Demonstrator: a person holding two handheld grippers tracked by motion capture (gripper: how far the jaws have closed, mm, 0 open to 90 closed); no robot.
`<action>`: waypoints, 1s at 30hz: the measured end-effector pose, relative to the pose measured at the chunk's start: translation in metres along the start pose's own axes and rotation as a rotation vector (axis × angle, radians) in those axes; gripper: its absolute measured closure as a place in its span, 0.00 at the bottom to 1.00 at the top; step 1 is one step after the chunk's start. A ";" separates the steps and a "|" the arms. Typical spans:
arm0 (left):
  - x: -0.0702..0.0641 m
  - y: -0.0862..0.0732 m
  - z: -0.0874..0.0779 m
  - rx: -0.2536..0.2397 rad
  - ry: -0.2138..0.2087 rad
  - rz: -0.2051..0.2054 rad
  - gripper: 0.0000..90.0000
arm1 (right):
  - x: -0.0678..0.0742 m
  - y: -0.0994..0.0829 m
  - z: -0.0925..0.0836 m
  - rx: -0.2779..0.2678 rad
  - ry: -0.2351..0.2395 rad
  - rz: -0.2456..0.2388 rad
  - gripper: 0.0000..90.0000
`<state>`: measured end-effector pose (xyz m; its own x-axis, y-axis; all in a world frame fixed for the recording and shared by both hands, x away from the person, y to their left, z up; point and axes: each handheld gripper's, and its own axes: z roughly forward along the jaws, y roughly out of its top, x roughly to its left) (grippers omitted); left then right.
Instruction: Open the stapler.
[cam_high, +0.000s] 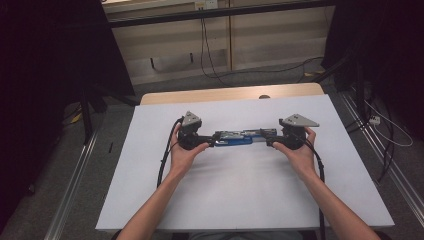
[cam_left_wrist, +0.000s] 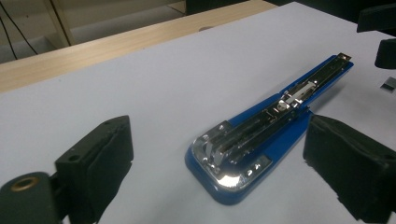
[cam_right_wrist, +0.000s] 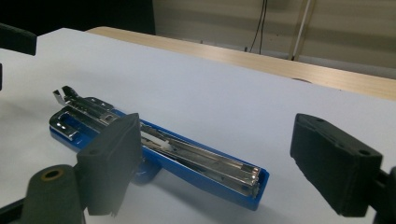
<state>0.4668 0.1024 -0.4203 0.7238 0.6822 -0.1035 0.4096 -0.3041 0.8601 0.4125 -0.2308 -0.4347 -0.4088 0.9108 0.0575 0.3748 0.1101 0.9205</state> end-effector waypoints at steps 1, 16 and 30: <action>0.001 -0.002 -0.002 0.003 -0.010 -0.009 0.06 | 0.001 0.000 0.000 0.000 -0.008 -0.021 0.15; -0.006 -0.027 -0.035 -0.022 0.007 0.061 0.06 | -0.002 -0.002 -0.009 0.022 0.007 -0.004 0.07; -0.001 -0.045 -0.073 -0.074 0.071 0.003 0.06 | -0.010 -0.006 -0.030 0.013 -0.002 0.008 0.09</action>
<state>0.4076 0.1640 -0.4226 0.6823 0.7279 -0.0674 0.3639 -0.2582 0.8949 0.3894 -0.2530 -0.4296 -0.4039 0.9126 0.0640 0.3888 0.1079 0.9150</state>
